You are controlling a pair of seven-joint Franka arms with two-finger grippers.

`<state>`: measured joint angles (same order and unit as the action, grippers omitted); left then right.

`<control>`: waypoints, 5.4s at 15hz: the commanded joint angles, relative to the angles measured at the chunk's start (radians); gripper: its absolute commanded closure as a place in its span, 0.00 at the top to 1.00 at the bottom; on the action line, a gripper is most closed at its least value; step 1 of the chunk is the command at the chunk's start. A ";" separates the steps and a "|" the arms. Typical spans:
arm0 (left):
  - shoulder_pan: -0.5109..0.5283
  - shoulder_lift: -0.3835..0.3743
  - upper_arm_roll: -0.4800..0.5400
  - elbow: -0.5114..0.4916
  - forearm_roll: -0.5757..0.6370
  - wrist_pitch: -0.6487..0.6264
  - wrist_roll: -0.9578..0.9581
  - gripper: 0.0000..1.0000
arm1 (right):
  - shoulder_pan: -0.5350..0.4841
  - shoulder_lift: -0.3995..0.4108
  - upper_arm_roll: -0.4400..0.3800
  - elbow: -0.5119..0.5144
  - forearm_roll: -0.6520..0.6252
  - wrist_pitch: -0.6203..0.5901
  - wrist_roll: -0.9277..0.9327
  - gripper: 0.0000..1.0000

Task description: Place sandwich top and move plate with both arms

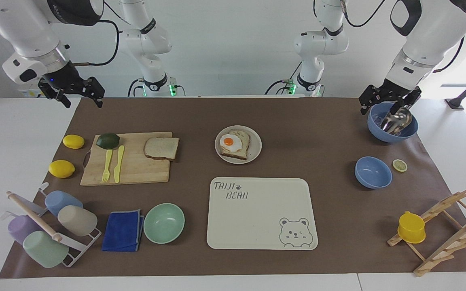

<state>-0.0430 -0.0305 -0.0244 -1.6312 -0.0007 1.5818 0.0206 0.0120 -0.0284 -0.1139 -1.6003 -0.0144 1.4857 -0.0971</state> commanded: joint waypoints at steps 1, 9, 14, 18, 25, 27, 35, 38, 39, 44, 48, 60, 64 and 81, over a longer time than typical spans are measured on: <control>0.014 -0.026 -0.008 -0.029 0.008 0.006 0.006 1.00 | 0.000 0.005 0.007 0.013 -0.024 -0.008 0.025 1.00; 0.014 -0.026 -0.008 -0.030 0.008 0.006 0.006 1.00 | -0.009 -0.021 0.003 -0.024 0.030 -0.016 0.015 1.00; 0.014 -0.026 -0.008 -0.030 0.008 0.006 0.006 1.00 | 0.201 -0.073 0.019 -0.240 0.034 0.224 0.179 1.00; 0.014 -0.026 -0.008 -0.030 0.008 0.006 0.006 1.00 | 0.391 0.069 0.017 -0.326 0.011 0.392 0.465 1.00; 0.014 -0.026 -0.008 -0.030 0.008 0.006 0.006 1.00 | 0.523 0.286 0.017 -0.406 -0.324 0.469 0.744 1.00; 0.014 -0.026 -0.008 -0.029 0.008 0.006 0.006 1.00 | 0.522 0.308 0.017 -0.429 -0.343 0.461 0.751 1.00; 0.014 -0.026 -0.008 -0.030 0.008 0.006 0.006 1.00 | 0.525 0.289 0.019 -0.478 -0.420 0.407 0.695 0.65; 0.014 -0.026 -0.008 -0.030 0.008 0.006 0.006 1.00 | 0.548 0.286 0.020 -0.483 -0.418 0.392 0.692 0.13; 0.014 -0.026 -0.008 -0.029 0.008 0.006 0.006 1.00 | 0.548 0.288 0.020 -0.475 -0.418 0.378 0.692 0.00; 0.014 -0.026 -0.008 -0.030 0.008 0.006 0.006 1.00 | 0.556 0.298 0.060 -0.380 -0.408 0.285 0.689 0.00; 0.014 -0.026 -0.008 -0.030 0.008 0.006 0.006 1.00 | 0.557 0.373 0.177 -0.091 -0.340 0.131 0.689 0.00; 0.014 -0.028 -0.005 -0.029 0.008 0.004 0.001 1.00 | 0.670 0.429 0.244 -0.059 -0.099 0.455 0.915 0.00; 0.015 -0.028 -0.003 -0.032 0.008 0.003 0.001 1.00 | 0.664 0.423 0.246 -0.081 -0.092 0.484 0.909 0.84; -0.184 -0.101 -0.014 -0.404 -0.091 0.297 -0.186 1.00 | 0.140 0.118 0.240 -0.050 -0.072 0.179 0.512 1.00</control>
<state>-0.1715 -0.0947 -0.0494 -1.9187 -0.0542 1.7687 -0.1040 0.2102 0.1493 0.1092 -1.6307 -0.1163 1.7155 0.4496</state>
